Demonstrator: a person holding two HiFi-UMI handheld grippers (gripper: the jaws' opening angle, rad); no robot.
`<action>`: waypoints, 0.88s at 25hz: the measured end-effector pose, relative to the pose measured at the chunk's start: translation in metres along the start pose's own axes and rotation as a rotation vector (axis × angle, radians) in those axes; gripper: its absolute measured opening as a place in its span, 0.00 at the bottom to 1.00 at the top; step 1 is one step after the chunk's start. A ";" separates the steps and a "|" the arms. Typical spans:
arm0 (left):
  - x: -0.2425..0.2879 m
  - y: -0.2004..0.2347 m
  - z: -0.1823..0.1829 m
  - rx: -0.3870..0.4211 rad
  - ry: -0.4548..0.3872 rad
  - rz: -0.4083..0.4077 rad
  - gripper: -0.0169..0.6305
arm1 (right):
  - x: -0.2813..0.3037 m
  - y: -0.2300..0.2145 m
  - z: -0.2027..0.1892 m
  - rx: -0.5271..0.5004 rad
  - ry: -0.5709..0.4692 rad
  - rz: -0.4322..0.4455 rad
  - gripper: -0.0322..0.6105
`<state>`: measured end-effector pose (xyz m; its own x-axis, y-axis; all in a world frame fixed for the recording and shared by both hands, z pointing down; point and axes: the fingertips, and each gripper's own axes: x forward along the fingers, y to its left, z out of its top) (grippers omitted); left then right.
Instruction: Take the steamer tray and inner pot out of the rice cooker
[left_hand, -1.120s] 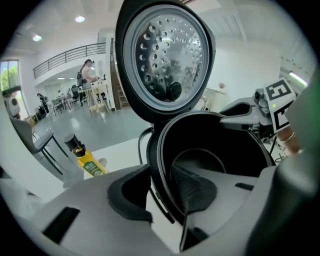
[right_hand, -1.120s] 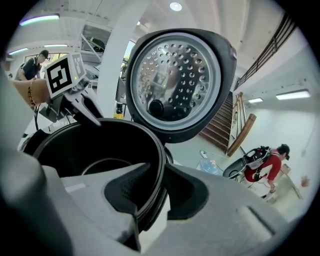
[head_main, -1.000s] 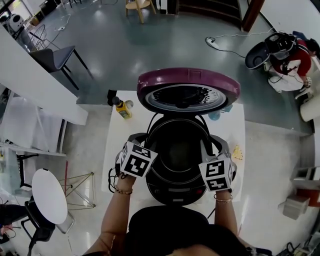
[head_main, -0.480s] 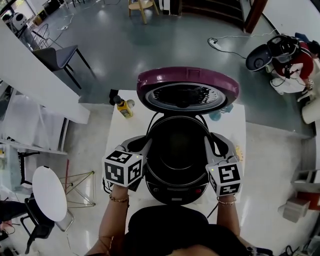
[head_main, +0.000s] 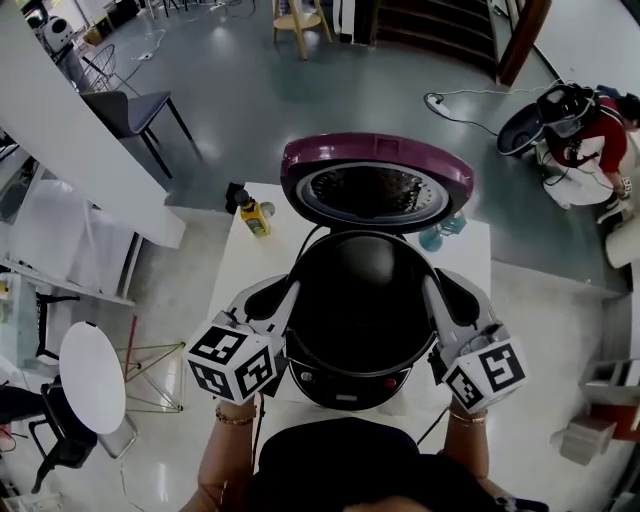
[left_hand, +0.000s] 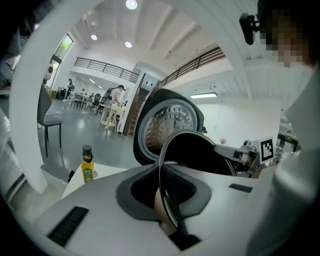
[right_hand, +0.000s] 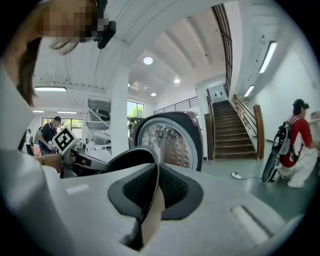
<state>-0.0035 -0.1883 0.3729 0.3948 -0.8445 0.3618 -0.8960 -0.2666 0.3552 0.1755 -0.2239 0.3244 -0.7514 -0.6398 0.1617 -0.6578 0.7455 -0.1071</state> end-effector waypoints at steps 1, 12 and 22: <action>-0.006 -0.004 0.005 0.004 -0.030 -0.002 0.06 | -0.004 0.003 0.007 -0.002 -0.022 0.010 0.10; -0.077 -0.001 0.029 0.038 -0.111 0.052 0.06 | -0.010 0.059 0.032 0.048 -0.060 0.082 0.10; -0.155 0.073 0.034 0.007 -0.097 0.051 0.06 | 0.038 0.156 0.045 0.048 -0.110 0.080 0.10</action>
<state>-0.1368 -0.0925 0.3132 0.3277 -0.8980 0.2935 -0.9157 -0.2254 0.3326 0.0423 -0.1399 0.2700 -0.8007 -0.5975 0.0427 -0.5956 0.7866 -0.1625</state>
